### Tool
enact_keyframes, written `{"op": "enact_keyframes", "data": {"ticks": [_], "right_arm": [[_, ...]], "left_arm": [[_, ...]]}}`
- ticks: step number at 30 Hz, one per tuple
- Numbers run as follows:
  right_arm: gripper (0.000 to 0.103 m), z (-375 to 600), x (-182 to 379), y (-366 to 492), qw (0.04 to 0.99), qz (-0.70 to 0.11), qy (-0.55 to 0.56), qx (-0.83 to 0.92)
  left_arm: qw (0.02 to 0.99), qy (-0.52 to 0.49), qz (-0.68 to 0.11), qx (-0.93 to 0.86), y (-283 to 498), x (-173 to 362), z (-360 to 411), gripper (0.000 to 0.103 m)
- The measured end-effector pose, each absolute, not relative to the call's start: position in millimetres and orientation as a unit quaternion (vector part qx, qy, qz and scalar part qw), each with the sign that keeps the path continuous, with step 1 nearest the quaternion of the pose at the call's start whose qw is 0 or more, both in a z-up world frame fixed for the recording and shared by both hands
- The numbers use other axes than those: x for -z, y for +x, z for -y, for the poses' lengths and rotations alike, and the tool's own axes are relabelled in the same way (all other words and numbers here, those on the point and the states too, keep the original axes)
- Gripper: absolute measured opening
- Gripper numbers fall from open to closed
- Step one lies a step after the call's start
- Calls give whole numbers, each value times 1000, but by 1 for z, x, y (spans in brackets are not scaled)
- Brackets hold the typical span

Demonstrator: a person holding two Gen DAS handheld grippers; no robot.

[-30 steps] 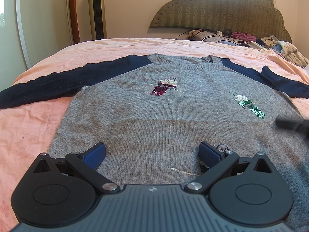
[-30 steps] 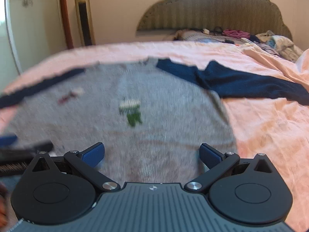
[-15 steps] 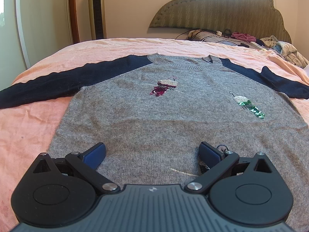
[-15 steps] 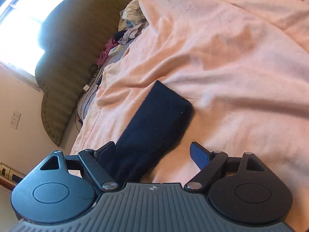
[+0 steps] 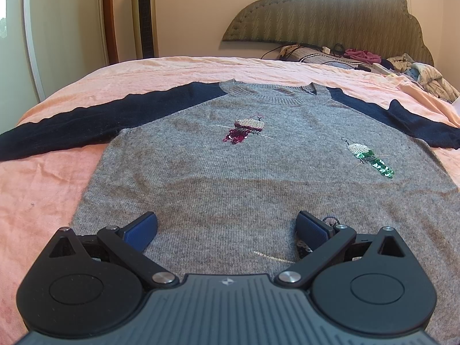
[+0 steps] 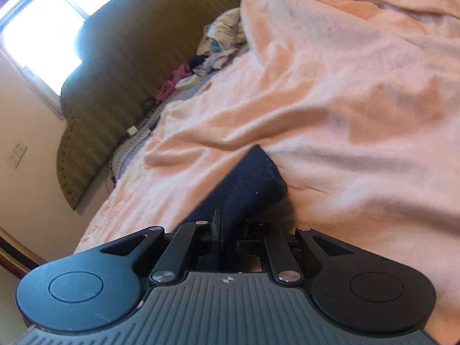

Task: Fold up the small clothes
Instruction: 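Grasp a navy sleeve cuff with the right tool and lay it across the sweater body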

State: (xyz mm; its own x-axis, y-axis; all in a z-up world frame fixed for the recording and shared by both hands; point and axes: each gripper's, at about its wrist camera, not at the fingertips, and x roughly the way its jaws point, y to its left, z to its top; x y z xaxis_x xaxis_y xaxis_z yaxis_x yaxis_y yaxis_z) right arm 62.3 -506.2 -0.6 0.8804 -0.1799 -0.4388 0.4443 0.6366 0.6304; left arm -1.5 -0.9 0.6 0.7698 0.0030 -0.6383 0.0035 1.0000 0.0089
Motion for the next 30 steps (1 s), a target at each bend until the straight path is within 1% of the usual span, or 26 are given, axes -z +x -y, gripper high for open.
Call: {"op": "enact_keyframes", "data": {"ticks": [4,6,8,10,11,12,13,14,16,18,19,22,23,24,26,27,28,30], "right_arm": [[14,418,-49,61,931,-152,329,43],[14,358,-62,67,936,-167,304,-52],[14,300,-58,75,927,-190,298,-126],[15,252,-41,88,916,-226,289,-162],[21,232,-28,94,911,-245,287,-168],[30,217,-16,99,900,-271,295,-173],[53,210,-7,102,886,-297,311,-174],[57,205,0,98,875,-309,333,-169],[56,206,3,73,872,-295,349,-178],[56,211,1,37,884,-283,327,-176],[57,218,0,24,890,-276,317,-177],[65,239,8,-5,901,-262,298,-178],[67,245,16,-9,901,-262,298,-174],[67,249,21,-10,897,-269,308,-169],[68,253,22,-6,889,-264,327,-181],[72,253,22,-6,889,-258,328,-186],[80,252,23,-5,888,-260,329,-190],[81,252,24,-5,884,-261,334,-199]], "left_arm": [[941,4,-339,1,-1,0,2,103],[941,4,-339,1,-1,0,2,103],[941,4,-339,1,-1,0,2,103],[941,2,-339,2,-1,0,2,103],[941,1,-338,2,-1,0,1,103],[941,1,-338,3,-1,0,2,103],[941,1,-339,5,-1,0,1,103],[941,0,-339,7,-1,0,0,103],[941,-7,-339,15,-2,-2,-3,103],[936,-38,-349,30,1,-9,-12,103],[930,-75,-357,49,6,-15,-20,103],[890,-239,-361,140,34,-32,-45,103],[873,-285,-362,158,48,-36,-49,103],[862,-310,-365,165,63,-36,-49,103],[851,-313,-387,168,99,-30,-39,103],[843,-313,-408,159,114,-23,-34,103],[833,-314,-431,146,127,-15,-29,102],[843,-297,-426,144,137,-15,-14,102]]}}
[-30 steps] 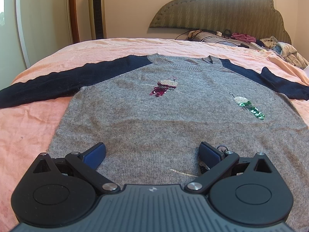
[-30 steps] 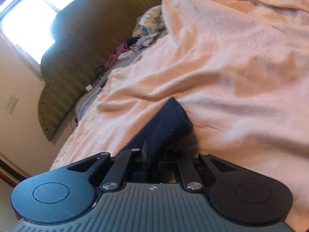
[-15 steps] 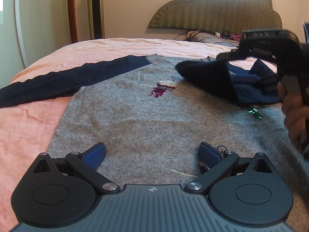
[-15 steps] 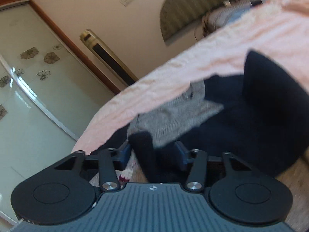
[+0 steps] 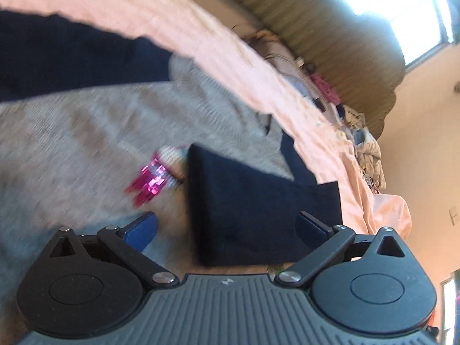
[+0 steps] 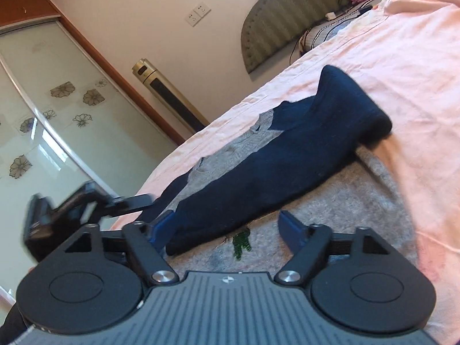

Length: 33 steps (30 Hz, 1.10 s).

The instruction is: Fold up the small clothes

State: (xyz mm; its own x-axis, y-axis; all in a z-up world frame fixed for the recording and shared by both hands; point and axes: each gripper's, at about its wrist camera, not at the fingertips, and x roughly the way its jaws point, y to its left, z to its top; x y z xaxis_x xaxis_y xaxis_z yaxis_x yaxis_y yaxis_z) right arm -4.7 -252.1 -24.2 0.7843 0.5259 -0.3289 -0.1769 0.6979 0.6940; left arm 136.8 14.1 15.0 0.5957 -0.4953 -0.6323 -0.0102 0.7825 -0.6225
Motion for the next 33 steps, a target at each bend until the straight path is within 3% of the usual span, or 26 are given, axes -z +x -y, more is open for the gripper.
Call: {"op": "enact_keyframes", "data": {"ticks": [2,4,5,15,22,26,29,33], "right_arm": [[81,258,26,-5,876,-256,355,-203],[81,264,29,-4,868,-252,375,-205],[81,266,30,-4,865,-250,382,-207],[83,263,30,-5,869,-251,372,-210],[85,260,25,-4,875,-255,360,-199],[88,258,-21,17,917,-223,287,-166],[100,247,-39,71,930,-257,214,-150],[91,223,-8,140,927,-353,90,-88]], "left_arm": [[846,-267,-436,150,145,-16,4,78],[848,-229,-456,139,156,-11,22,17],[853,-204,-462,130,158,-10,30,12],[913,-110,-382,85,164,-59,12,8],[903,-81,-417,65,168,-26,-12,7],[907,-91,-406,69,159,-15,-19,7],[905,-106,-405,74,160,-14,-23,7],[903,-121,-405,82,160,-13,-30,7]]}}
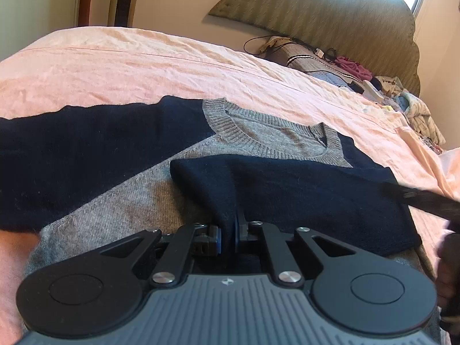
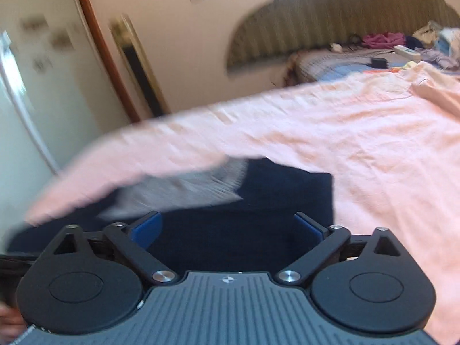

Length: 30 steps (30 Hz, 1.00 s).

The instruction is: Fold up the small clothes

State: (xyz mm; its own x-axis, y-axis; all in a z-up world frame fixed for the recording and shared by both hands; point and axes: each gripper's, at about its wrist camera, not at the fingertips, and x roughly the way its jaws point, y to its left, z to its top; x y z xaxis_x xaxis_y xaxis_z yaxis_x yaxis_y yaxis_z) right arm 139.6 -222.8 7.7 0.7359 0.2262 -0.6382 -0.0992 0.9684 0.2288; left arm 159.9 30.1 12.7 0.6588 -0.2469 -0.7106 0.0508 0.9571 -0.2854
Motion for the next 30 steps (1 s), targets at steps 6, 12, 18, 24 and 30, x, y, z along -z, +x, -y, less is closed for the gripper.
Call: {"op": "enact_keyframes", "data": {"ticks": [6,12,18,24,30], "right_arm": [[103,207,21,141,934,-342,-6,-104],[103,205,18,141,934,-341,-6,-102],[103,207,18,141,935,-340,-1,-104],[103,207,17,141,935,-338,1,-105],[103,207,16,141,935,-338,4,-105]], "left_arm": [[902,-137,-396,105,161,-9,-42,9],[895,-169,-392,128,156,-20,-74,10],[918,-262,-297,10,108,-43,-195,44],[838,-460,-220,-192,43,-16,-338,71],[805,-528,-173,-209,11,-2,-380,71]]}}
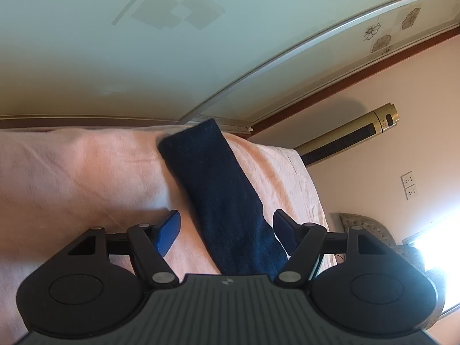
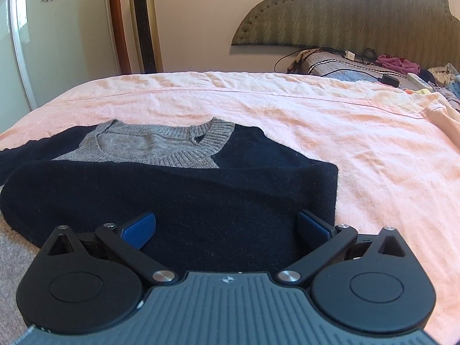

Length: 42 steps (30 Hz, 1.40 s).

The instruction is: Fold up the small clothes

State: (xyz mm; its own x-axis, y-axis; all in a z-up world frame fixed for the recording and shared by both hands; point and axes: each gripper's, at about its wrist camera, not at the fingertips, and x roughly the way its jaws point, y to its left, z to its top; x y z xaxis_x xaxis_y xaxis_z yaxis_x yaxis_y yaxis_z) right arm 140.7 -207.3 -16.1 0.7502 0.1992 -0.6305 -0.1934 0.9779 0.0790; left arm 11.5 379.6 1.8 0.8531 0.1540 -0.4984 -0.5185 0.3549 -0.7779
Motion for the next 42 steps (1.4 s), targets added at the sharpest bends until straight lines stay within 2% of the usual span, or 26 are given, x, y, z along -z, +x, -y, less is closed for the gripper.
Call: {"op": "enact_keyframes", "data": {"ticks": [5,6,7,9,10,11,14,18,20,24,26,31,33,35,37,42], "right_arm": [[103,207,16,141,936,-337,6,-105],[103,207,16,141,936,-337,6,-105],[103,207,16,141,936,-337,6,-105],[103,208,16,141,936,-336,8,-105],[103,208,16,141,936,-336,9,-106],[103,209,16,140,936,-336,11,-107],[103,211,16,141,936,-335,15,-108],[103,211,16,141,936,-335,16,-108],[103,211,16,141,936,-335,16,-108],[103,212,15,140,936,-334,15,-107],[103,211,15,140,936,-334,13,-106],[103,200,12,143,934,-346,-19,-91],[98,183,-7,143,939,-341,-13,-54],[100,167,-29,140,940,-321,67,-98],[101,134,-45,147,904,-339,161,-203],[100,22,-33,187,734,-463,326,-375]], "left_arm": [[808,-518,-163,-227,27,0,-384,67],[813,-507,-165,-235,32,0,-387,59],[816,-493,-172,-246,37,1,-390,45],[820,-477,-180,-261,42,1,-393,31],[823,-463,-191,-268,46,0,-393,14],[828,-440,-209,-278,51,-1,-391,8],[871,-300,-224,-317,66,-22,-356,6],[943,41,-200,-264,84,-44,-230,5],[936,217,-197,-197,83,-26,-155,5],[895,364,-229,-121,85,18,-89,6],[882,393,-231,-117,88,25,-84,6],[891,368,-240,-114,97,23,-98,6],[894,362,-233,-121,93,20,-99,6],[898,358,-222,-126,89,17,-97,6],[903,351,-212,-128,84,13,-95,6],[915,322,-208,-129,80,6,-100,6]]}}
